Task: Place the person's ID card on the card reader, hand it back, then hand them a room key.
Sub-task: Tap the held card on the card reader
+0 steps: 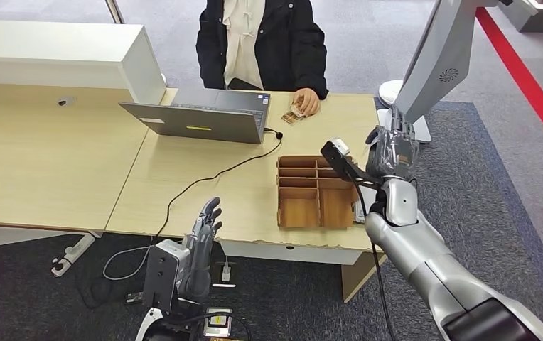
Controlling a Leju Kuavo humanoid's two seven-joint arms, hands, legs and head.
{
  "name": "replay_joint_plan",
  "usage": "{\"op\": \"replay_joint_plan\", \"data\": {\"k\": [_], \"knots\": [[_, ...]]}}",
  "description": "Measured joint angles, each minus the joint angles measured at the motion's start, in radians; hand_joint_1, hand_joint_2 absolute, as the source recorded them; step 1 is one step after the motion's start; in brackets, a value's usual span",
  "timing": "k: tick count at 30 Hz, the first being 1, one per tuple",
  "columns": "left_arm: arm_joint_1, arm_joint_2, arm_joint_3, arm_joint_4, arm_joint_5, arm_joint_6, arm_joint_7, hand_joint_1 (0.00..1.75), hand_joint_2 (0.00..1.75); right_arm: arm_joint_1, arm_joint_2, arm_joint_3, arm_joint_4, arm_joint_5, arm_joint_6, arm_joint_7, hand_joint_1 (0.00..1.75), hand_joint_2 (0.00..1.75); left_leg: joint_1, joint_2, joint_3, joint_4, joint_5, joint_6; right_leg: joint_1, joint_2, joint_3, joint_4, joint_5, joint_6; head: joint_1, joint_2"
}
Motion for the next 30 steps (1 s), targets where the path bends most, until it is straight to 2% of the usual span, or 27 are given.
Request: {"op": "replay_joint_plan", "data": {"k": [15,30], "knots": [[0.002,0.007,0.000,-0.011,-0.019,0.022,0.029,0.00,0.00,0.041,-0.032,-0.106,-0.007,-0.023,-0.001,0.025,1.75,1.75,0.000,0.000,0.000,0.000,0.000,0.000,0.000,0.000,0.000,0.000,0.000,0.000,0.000,0.000],[0.007,0.015,0.000,-0.025,-0.027,0.031,0.035,0.00,0.00,0.078,-0.046,-0.142,-0.013,-0.032,0.006,0.013,1.75,1.75,0.000,0.000,0.000,0.000,0.000,0.000,0.000,0.000,0.000,0.000,0.000,0.000,0.000,0.000]]}}
